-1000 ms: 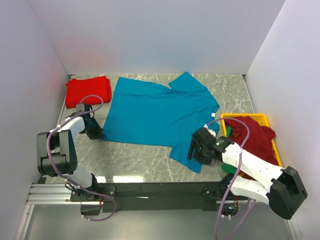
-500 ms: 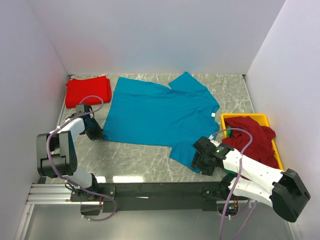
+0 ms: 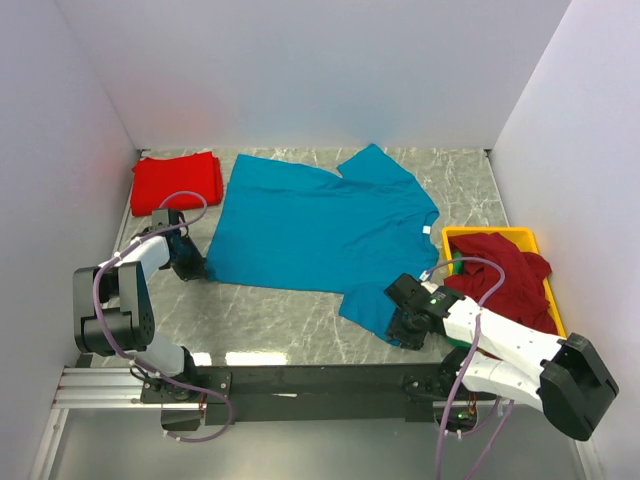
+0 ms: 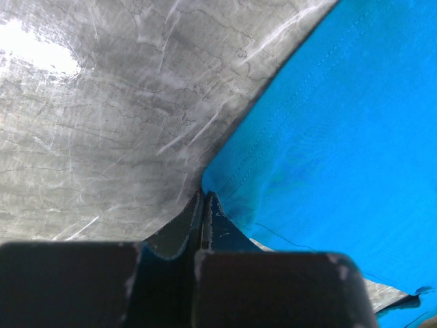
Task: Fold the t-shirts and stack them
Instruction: Fold the tshirt
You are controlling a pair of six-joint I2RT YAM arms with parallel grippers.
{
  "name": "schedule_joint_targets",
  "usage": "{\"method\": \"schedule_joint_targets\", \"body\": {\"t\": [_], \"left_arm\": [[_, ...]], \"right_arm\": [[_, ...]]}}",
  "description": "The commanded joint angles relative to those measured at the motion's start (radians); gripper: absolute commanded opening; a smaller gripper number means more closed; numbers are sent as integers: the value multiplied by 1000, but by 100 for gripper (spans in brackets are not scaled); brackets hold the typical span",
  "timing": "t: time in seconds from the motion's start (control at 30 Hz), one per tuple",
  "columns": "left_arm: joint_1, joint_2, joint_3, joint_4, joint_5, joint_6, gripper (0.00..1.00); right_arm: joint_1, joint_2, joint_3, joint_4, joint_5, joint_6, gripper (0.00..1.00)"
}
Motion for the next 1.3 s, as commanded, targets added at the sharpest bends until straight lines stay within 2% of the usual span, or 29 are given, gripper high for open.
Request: {"method": "schedule_joint_targets", "body": {"t": [0.0,0.1,0.33,0.73,1.0,1.27], "left_arm": [[1,2,-22,-10,3,22,1],[1,12,-16,-15,5,27,1],[67,-1,1,-59,65,30,1],[109,-55,53,-153,140,13,1],[129,-112,48,-211,146,10,1],[142,-222,25,-289,128,7,1]], "right_arm": [[6,23,-9,12,49,24,46],[6,46,-5,11,49,24,40],[6,51,6,-18,31,13,0],[87,-3,44,-126,-10,71,0],[165,-66,83,-233,-17,157,0],[213,-77,115,-270,-33,197,0]]}}
